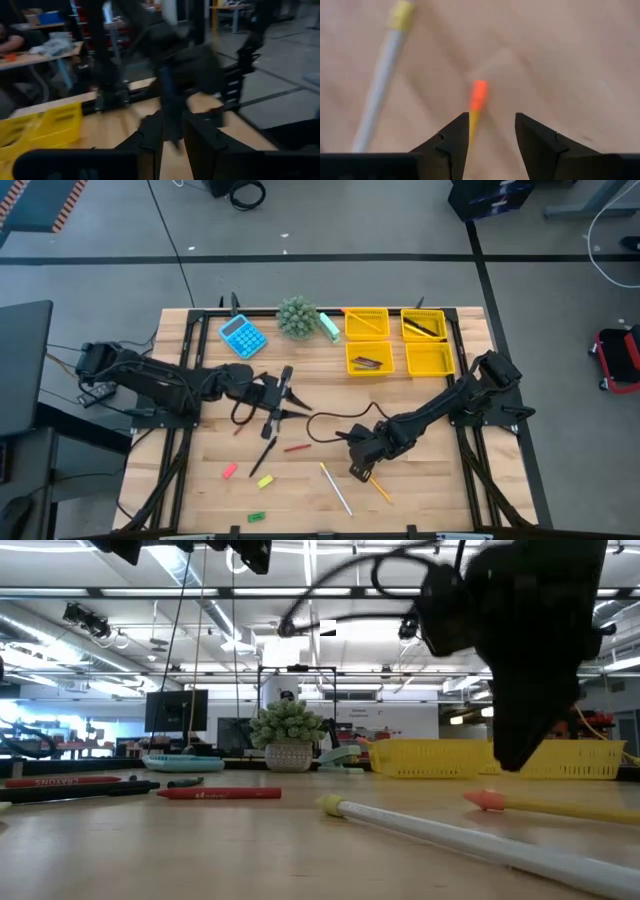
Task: Sort crayons/erasers/pens/pencils in bins
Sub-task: Put the yellow pencil into the top left yellow bin
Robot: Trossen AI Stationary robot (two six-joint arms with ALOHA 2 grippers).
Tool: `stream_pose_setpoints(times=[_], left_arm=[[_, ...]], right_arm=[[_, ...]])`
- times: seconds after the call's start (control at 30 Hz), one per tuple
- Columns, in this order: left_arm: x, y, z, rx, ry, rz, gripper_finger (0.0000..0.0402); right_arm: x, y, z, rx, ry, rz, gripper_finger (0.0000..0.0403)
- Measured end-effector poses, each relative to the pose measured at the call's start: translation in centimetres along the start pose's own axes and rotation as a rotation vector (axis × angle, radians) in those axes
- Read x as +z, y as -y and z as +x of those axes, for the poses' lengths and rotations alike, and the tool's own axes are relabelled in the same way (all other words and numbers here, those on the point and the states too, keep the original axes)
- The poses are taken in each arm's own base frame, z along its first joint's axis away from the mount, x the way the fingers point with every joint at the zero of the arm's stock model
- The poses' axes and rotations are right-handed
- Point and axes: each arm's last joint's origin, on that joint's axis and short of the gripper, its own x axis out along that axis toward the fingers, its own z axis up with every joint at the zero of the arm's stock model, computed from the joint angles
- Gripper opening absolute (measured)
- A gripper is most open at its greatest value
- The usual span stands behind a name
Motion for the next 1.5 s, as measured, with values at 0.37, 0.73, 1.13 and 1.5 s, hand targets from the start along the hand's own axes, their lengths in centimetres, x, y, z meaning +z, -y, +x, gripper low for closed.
stream_pose_setpoints(times=[0.37, 0.73, 1.13, 1.5], left_arm=[[1.0, -3.1, -1.8, 0.126, 0.034, 0.099, 0.0091], [2.6, -2.9, -3.8, 0.138, 0.074, 0.133, 0.0095], [3.0, -2.8, -4.1, 0.141, 0.088, 0.142, 0.0097], [2.7, -2.8, -4.1, 0.133, 0.058, 0.108, 0.0088]], right_arm=[[1.1, -1.8, -1.7, -0.028, 0.074, -0.038, 0.0165], [0.2, -2.0, 1.2, -0.084, 0.049, -0.099, 0.0164], [-1.4, -2.5, 3.7, -0.141, 0.047, -0.238, 0.0164], [-2.2, -2.7, 4.0, -0.211, 0.106, -0.356, 0.0099]])
